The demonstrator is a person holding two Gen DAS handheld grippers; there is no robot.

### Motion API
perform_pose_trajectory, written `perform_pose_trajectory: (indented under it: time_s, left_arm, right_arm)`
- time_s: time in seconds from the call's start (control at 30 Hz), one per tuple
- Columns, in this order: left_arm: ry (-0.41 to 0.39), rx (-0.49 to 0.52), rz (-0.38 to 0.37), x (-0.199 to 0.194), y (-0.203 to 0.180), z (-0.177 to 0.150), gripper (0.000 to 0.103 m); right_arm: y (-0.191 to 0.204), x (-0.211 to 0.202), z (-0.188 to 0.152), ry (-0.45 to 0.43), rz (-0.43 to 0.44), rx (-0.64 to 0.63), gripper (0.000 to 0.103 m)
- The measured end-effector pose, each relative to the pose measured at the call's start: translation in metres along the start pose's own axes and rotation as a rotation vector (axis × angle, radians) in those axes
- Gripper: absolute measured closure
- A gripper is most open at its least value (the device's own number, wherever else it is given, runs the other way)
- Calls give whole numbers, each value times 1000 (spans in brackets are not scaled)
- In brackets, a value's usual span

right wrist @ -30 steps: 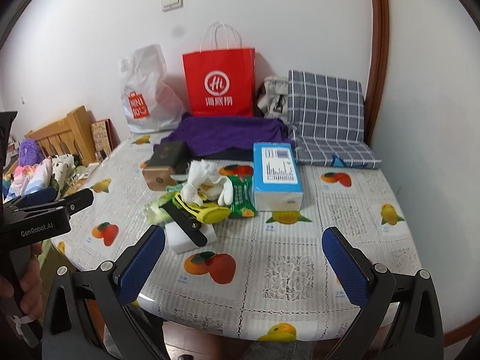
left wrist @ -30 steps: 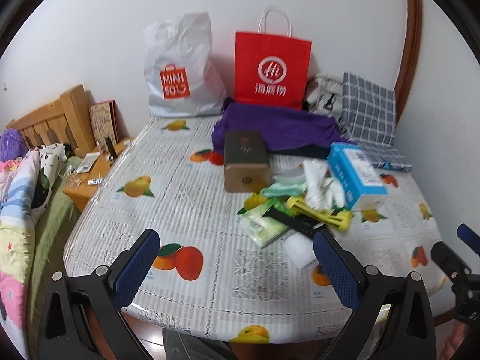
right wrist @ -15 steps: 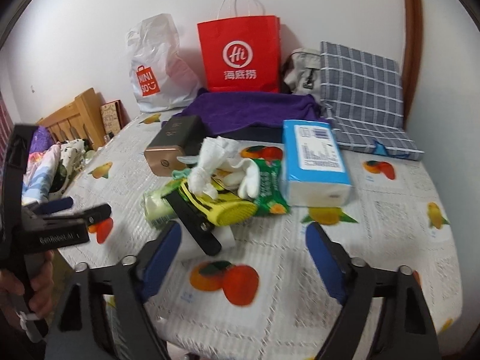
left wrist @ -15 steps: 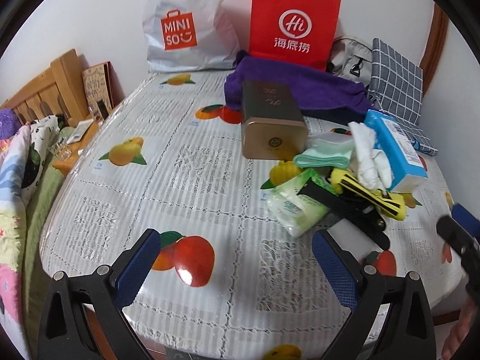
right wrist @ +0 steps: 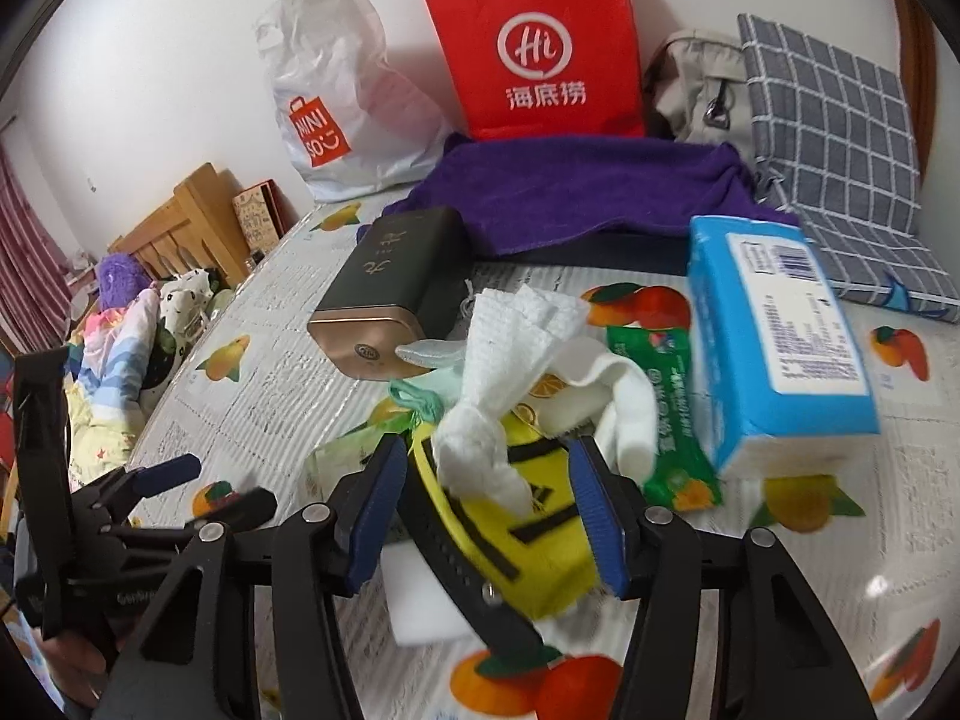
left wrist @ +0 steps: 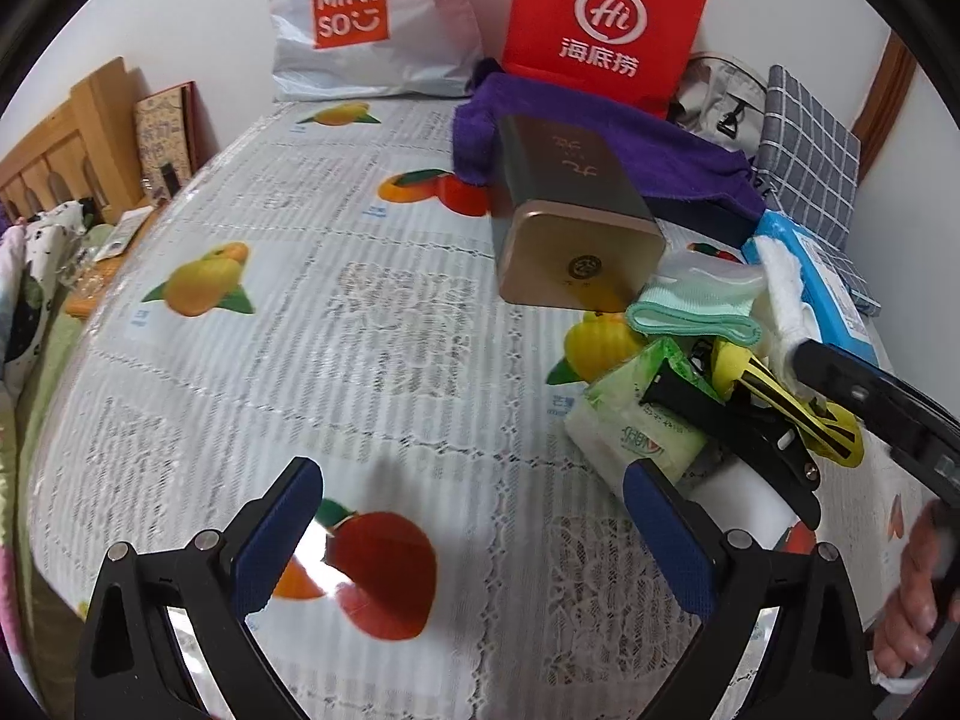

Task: Organize soft objects
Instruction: 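Grasp the white tissue with the right gripper while the left tool approaches the green wipe pack, then grasp the green wet-wipe pack with the left gripper while the right lifts the tissue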

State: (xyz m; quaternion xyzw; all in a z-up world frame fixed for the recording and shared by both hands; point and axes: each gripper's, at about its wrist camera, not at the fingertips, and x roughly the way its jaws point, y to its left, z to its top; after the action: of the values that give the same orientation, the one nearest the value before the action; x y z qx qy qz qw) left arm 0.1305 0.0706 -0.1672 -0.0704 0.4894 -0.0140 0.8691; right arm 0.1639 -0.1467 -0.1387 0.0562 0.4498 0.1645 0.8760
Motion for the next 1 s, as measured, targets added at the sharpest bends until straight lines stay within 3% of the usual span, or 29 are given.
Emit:
perform_pose_trajectory:
  time_s: [0.03, 0.1, 0.33, 0.6, 0.77, 0.87, 0.9, 0.97, 1.0]
  left_arm:
    - [3, 0, -9, 2, 0, 1, 2]
    - [9, 4, -32, 5, -2, 2, 2]
    - [-5, 48, -117, 8, -19, 6, 2]
    - [19, 152, -77, 24, -42, 2, 2]
    - [29, 219, -46, 40, -61, 1, 2]
    - [9, 207, -57, 43, -65, 5, 3]
    - [6, 198, -61, 44, -64, 7, 6]
    - [-17, 182, -43, 41, -63, 9, 36]
    - [-22, 172, -23, 39, -60, 10, 35]
  right_arm:
    - [1, 5, 1, 10, -5, -8, 57]
    - [3, 15, 2, 35, -4, -37, 82]
    - [-4, -6, 6, -29, 31, -39, 82]
    - [-34, -65, -5, -108, -59, -49, 82]
    - [-59, -75, -33, -60, -131, -44, 82]
    - [-75, -66, -52, -2, -180, -24, 82]
    - [-80, -62, -58, 19, -179, -17, 82]
    - [-89, -49, -68, 56, -203, 2, 82]
    - [-92, -43, -71, 71, -217, 5, 82]
